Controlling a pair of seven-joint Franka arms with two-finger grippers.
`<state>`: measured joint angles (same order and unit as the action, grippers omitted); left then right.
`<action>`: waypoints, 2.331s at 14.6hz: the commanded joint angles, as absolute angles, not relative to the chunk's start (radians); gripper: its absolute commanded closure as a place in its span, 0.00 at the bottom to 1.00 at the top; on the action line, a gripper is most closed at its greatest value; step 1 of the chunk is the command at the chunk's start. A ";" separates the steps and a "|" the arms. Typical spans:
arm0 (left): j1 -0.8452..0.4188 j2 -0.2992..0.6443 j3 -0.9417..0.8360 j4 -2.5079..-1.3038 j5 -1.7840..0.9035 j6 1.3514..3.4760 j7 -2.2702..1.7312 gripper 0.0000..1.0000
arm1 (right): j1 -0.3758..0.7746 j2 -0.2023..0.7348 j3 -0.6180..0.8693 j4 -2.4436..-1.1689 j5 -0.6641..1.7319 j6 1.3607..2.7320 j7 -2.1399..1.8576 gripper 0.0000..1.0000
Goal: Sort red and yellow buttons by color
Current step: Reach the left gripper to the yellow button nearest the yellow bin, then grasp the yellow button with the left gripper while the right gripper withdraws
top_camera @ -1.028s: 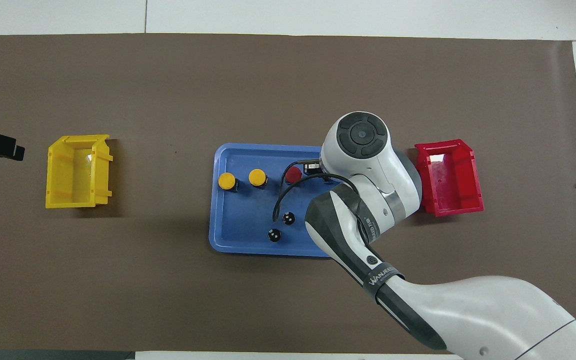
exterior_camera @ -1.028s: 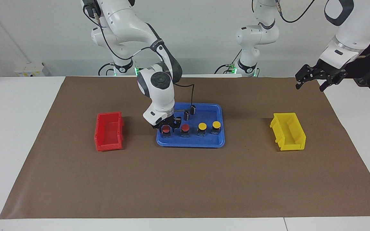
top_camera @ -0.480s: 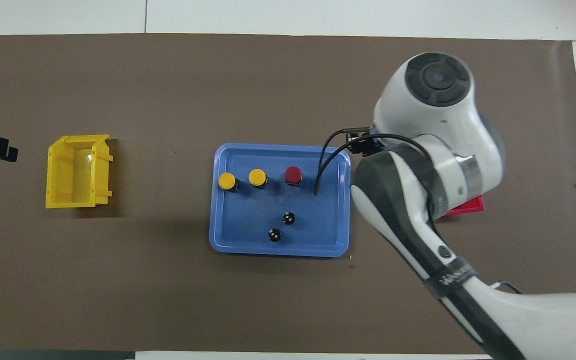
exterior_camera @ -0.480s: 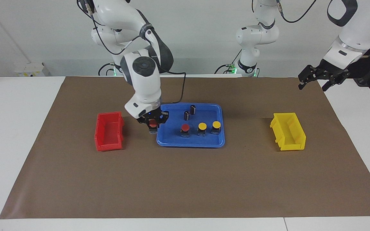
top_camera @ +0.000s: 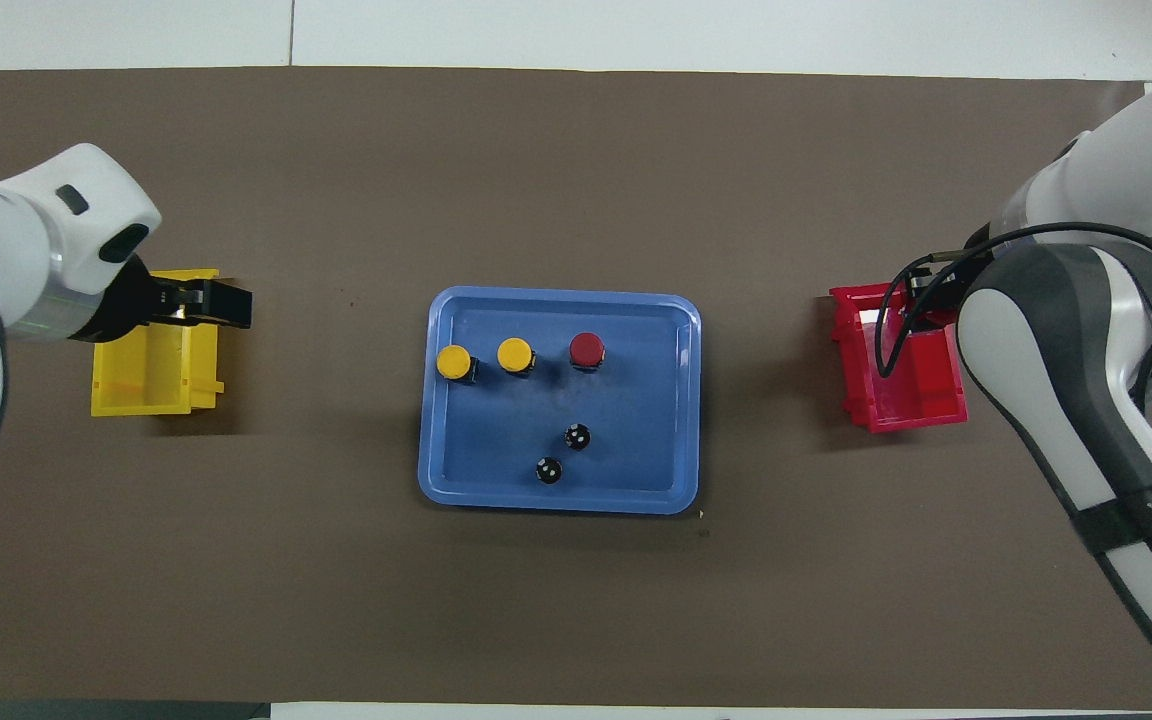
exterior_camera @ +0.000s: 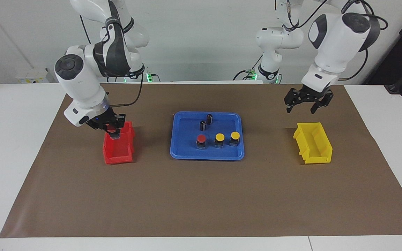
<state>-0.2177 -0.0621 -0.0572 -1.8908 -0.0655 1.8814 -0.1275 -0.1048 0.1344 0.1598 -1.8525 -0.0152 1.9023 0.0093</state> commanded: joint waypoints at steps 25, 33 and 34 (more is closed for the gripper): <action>-0.528 0.179 -0.040 -2.028 -0.103 2.255 -0.436 0.50 | -0.173 0.083 0.170 -1.961 0.091 2.032 -0.206 0.28; -0.528 0.148 -0.032 -1.892 -0.101 2.016 -0.455 0.93 | -0.071 0.193 0.178 -1.614 0.078 1.776 -0.011 0.04; -0.526 0.112 -0.032 -1.875 -0.101 1.964 -0.483 0.94 | -0.045 0.207 0.178 -1.599 0.078 1.782 0.036 0.03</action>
<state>-0.5190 0.1807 -0.0430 -1.9167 -0.0829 2.0855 -0.4459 -0.0781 0.1597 0.1730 -1.6641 0.0726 1.8022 -0.0345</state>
